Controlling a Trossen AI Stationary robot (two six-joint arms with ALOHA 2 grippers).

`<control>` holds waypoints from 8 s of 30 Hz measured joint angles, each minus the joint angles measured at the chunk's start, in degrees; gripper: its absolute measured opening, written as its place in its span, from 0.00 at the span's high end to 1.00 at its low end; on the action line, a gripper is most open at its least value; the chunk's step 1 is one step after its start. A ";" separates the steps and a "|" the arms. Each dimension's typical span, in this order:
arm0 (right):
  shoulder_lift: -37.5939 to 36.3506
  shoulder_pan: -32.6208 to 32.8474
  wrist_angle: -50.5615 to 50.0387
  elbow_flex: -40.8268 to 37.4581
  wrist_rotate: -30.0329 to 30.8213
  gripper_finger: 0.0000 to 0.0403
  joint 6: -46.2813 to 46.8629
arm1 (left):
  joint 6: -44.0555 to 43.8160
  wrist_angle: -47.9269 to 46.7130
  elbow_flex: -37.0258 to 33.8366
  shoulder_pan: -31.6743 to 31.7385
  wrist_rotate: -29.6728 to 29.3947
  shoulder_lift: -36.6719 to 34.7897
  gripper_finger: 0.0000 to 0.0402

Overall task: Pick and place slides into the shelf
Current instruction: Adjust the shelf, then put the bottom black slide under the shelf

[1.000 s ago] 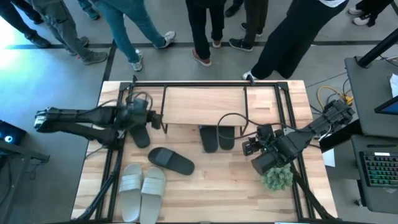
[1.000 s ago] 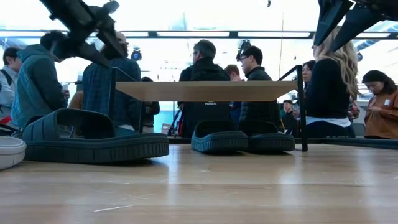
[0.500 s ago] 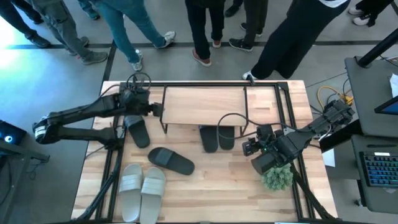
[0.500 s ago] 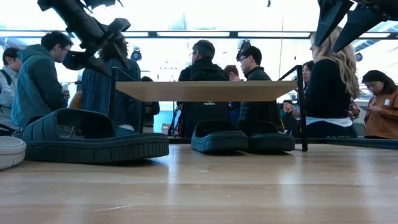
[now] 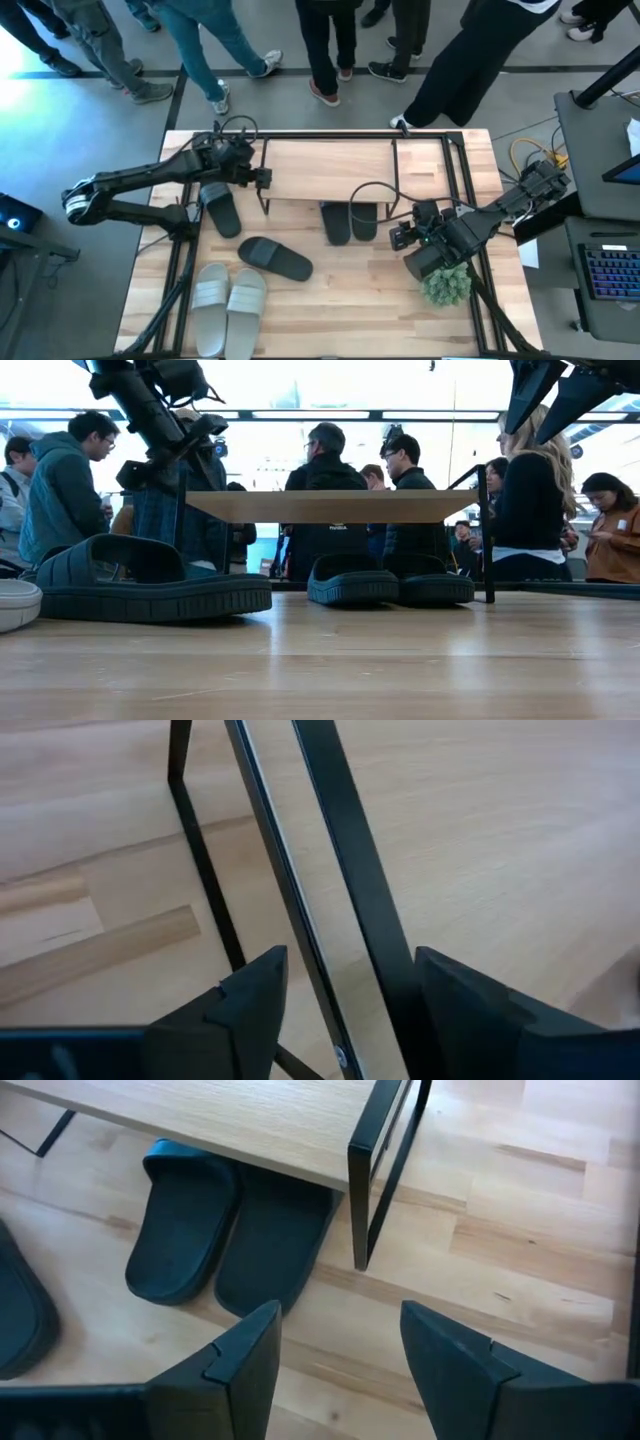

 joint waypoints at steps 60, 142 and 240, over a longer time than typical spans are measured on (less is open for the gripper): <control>-0.02 -1.13 8.45 -0.31 1.50 0.57 -8.48 | -14.54 -8.61 -0.35 -16.72 -8.40 -5.19 0.78; 0.02 -2.43 5.62 -1.55 -0.49 0.56 -8.08 | -3.22 -26.70 -2.49 -21.53 -4.10 -22.34 0.97; -0.04 -4.04 26.41 -0.97 -8.94 0.98 -33.30 | -4.01 -20.00 -3.54 -40.15 -8.87 -19.84 0.97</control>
